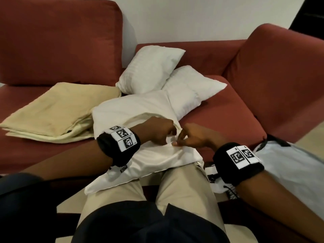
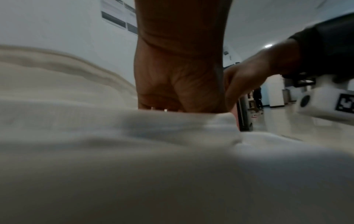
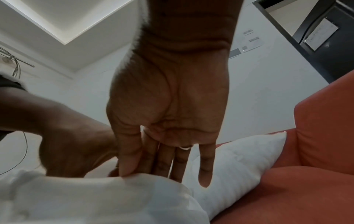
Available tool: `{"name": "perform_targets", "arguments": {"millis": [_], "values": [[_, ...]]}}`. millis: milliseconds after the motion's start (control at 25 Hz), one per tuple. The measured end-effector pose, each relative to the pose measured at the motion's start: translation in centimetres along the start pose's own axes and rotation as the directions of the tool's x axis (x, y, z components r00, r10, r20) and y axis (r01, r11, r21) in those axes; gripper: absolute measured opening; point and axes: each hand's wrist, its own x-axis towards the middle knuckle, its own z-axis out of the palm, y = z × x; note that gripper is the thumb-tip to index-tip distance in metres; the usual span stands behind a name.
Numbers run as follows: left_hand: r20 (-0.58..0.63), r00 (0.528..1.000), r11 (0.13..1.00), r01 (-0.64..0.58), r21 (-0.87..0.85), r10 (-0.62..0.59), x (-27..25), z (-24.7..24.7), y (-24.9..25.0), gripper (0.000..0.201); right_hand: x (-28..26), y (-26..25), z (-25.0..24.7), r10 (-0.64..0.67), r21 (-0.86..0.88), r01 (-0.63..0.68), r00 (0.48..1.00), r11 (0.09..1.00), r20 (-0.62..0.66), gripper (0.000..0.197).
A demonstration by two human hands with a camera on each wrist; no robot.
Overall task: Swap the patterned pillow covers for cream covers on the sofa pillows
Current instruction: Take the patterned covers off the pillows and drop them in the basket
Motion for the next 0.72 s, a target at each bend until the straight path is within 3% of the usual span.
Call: {"name": "perform_targets", "arguments": {"millis": [80,160,240,320,400,520,720], "values": [[0.046,0.999,0.967,-0.021,0.255,0.009,-0.3,1.0,0.7,0.043,0.1,0.3,0.1,0.011,0.031,-0.011,1.000,0.999,0.022,0.023],[-0.023,0.999,0.929,-0.029,0.369,0.041,-0.5,1.7,1.5,0.029,0.3,0.4,0.1,0.016,0.017,-0.016,1.000,1.000,0.011,0.020],[-0.118,0.993,0.972,0.018,0.235,0.011,-0.6,0.7,1.0,0.016,0.7,0.6,0.1,0.025,0.008,-0.025,0.999,1.000,-0.040,0.032],[-0.224,0.971,0.996,0.075,-0.054,-0.085,-1.1,-1.1,-1.2,0.014,0.7,0.7,-0.5,0.051,0.107,-0.037,0.991,0.994,-0.127,0.039],[-0.333,0.931,0.968,0.071,-0.240,-0.150,-1.9,-3.0,-3.9,0.013,0.4,0.5,-1.4,0.021,0.205,0.038,0.961,0.978,-0.276,0.031],[-0.429,0.879,0.936,0.052,-0.349,-0.209,-3.5,-5.9,-6.7,0.010,-0.3,-0.7,-2.5,-0.046,0.264,0.177,0.899,0.948,-0.435,0.025],[-0.551,0.775,0.896,0.043,-0.442,-0.309,-5.6,-8.4,-10.2,0.016,-0.8,-2.6,-1.6,-0.105,0.229,0.174,0.953,0.958,-0.283,0.023]]}}
